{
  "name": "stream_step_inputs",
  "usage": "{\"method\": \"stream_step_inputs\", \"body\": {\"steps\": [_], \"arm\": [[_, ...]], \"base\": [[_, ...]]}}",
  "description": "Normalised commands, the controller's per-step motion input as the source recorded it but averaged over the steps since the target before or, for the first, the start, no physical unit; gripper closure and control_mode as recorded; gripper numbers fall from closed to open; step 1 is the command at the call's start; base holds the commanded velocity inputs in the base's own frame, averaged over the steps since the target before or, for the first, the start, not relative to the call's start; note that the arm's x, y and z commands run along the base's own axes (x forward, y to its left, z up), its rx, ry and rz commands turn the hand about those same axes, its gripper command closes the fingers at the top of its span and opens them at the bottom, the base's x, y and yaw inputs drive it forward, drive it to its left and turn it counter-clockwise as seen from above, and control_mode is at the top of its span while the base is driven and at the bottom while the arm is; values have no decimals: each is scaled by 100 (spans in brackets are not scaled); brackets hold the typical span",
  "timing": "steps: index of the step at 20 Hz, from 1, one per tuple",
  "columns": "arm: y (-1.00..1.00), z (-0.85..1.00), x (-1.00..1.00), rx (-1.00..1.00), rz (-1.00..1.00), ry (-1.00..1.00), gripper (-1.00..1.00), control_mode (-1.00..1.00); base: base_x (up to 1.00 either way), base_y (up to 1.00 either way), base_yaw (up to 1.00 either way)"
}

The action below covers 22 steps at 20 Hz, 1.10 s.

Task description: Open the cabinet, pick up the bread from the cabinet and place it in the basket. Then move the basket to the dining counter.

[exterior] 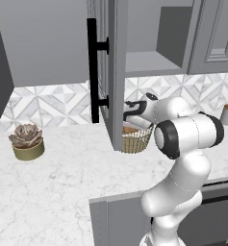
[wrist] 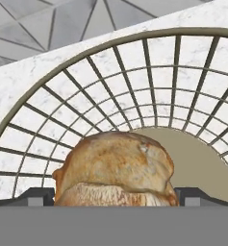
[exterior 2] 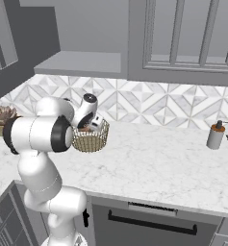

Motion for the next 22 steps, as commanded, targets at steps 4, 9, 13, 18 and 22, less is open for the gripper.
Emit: {"method": "stream_step_inputs", "body": {"steps": [4,9,13,18,22], "arm": [[0,-14,0,-1,0,0,100,-100],[0,-2,18,0,0,0,100,-100],[10,0,28,0,0,0,100,-100],[10,-2,32,-1,0,0,-100,-100],[-2,0,18,0,0,0,-100,-100]], "base": [[0,0,0],[0,0,0],[0,0,0],[0,0,0],[0,0,0]]}}
